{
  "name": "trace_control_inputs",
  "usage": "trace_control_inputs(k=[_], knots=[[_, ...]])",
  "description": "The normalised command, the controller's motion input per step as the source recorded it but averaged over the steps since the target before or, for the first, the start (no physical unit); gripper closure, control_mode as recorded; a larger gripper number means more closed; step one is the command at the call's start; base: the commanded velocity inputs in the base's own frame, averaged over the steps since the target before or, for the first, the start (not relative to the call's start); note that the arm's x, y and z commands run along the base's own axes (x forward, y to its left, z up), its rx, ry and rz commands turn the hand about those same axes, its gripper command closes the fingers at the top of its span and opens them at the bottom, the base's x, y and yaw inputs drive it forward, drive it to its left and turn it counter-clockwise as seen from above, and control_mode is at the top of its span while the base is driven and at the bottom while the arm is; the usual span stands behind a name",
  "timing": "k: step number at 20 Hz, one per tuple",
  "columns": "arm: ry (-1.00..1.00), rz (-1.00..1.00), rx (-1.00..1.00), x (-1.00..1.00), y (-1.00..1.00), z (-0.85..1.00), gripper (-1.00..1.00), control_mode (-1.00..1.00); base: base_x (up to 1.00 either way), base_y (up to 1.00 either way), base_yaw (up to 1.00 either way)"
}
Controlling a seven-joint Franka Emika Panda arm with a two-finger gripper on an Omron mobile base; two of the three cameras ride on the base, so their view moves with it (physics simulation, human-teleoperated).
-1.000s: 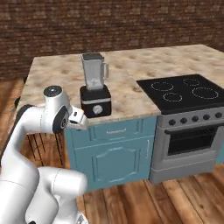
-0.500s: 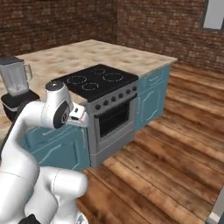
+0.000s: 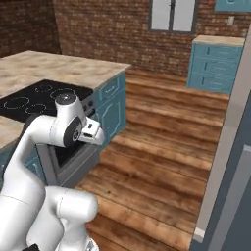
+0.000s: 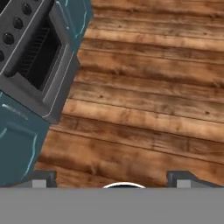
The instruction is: Pick the peach and mango from the fridge and place them on the plate next to the blender to make a fruit smoothie.
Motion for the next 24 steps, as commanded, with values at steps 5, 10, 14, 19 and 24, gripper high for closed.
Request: trace_control_inputs(k=[5, 10, 14, 19, 24], knots=[[0.00, 0.00, 0.00, 0.00, 0.00, 0.00, -1.00, 1.00, 1.00, 0.00, -0.35], [0.00, 0.00, 0.00, 0.00, 0.00, 0.00, -1.00, 1.00, 0.75, 0.00, -0.52], [0.00, 0.00, 0.00, 0.00, 0.00, 0.00, -1.00, 1.00, 0.29, 0.00, -0.69], [0.00, 0.00, 0.00, 0.00, 0.00, 0.00, -1.00, 1.00, 0.13, 0.06, -0.76], [0.00, 0.00, 0.00, 0.00, 0.00, 0.00, -1.00, 1.00, 0.66, 0.42, -0.63]])
